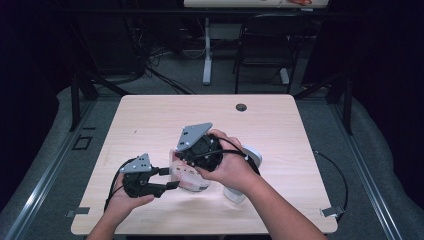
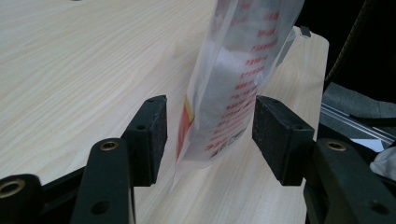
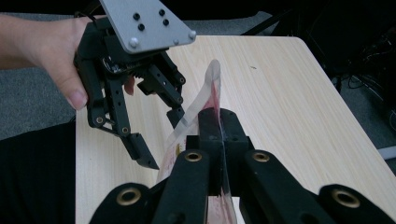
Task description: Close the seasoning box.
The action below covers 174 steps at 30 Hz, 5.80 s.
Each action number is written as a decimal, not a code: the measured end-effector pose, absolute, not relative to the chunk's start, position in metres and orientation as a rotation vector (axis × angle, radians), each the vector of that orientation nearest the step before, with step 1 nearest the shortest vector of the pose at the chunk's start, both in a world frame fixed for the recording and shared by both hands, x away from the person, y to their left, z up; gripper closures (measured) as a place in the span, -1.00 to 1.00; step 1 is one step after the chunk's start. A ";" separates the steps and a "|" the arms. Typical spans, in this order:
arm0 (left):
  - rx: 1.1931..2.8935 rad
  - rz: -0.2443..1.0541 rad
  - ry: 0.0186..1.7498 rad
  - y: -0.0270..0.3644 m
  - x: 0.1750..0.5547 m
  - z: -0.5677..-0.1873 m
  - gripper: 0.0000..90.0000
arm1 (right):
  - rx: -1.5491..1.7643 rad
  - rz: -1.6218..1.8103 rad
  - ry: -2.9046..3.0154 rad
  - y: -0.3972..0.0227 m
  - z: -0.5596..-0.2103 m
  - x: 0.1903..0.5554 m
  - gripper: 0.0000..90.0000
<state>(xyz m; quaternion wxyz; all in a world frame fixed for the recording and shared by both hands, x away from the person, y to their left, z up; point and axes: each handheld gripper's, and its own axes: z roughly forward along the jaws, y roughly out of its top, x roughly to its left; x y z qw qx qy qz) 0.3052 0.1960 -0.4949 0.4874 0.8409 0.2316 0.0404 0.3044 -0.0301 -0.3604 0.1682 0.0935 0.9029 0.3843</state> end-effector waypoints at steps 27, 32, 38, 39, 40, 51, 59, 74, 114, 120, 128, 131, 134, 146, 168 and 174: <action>2.075 0.080 0.519 0.179 0.307 -0.510 -0.01 | 0.252 1.100 2.554 -0.034 -0.352 0.300 1.00; 2.091 0.079 0.510 0.175 0.307 -0.513 -0.06 | 0.241 1.117 2.546 -0.033 -0.349 0.298 1.00; 2.087 0.067 0.506 0.174 0.307 -0.516 -0.07 | 0.225 1.106 2.546 -0.033 -0.346 0.295 1.00; 2.088 0.065 0.507 0.173 0.308 -0.517 -0.07 | 0.226 1.108 2.545 -0.033 -0.346 0.295 1.00; 2.092 0.060 0.510 0.173 0.308 -0.517 -0.07 | 0.227 1.111 2.544 -0.033 -0.346 0.295 1.00; 2.106 0.045 0.517 0.173 0.309 -0.521 0.03 | 0.221 1.122 2.538 -0.031 -0.347 0.293 1.00; 2.100 0.023 0.514 0.174 0.309 -0.521 0.14 | 0.218 1.123 2.540 -0.032 -0.346 0.293 1.00; 2.092 -0.059 0.504 0.179 0.309 -0.516 0.36 | 0.219 1.157 2.537 -0.037 -0.345 0.291 1.00; 2.283 -0.113 0.460 0.175 0.310 -0.496 0.49 | 0.277 1.244 2.538 -0.079 -0.358 0.293 1.00; 2.316 -0.116 0.471 0.174 0.309 -0.496 0.50 | 0.299 1.274 2.535 -0.087 -0.367 0.293 1.00; 2.343 -0.112 0.471 0.173 0.309 -0.493 0.52 | 0.329 1.303 2.524 -0.096 -0.375 0.292 0.99; 2.352 -0.115 0.475 0.173 0.309 -0.491 0.53 | 0.336 1.315 2.517 -0.099 -0.377 0.293 0.99; 2.373 -0.119 0.470 0.172 0.308 -0.489 0.54 | 0.338 1.331 2.515 -0.102 -0.379 0.292 0.99; 2.411 -0.100 0.479 0.173 0.308 -0.479 0.55 | 0.359 1.396 2.471 -0.113 -0.388 0.292 0.99; 2.456 -0.088 0.487 0.173 0.307 -0.469 0.56 | 0.384 1.483 2.389 -0.123 -0.399 0.287 0.99; 2.469 -0.086 0.496 0.173 0.307 -0.468 0.56 | 0.390 1.496 2.397 -0.124 -0.402 0.288 0.99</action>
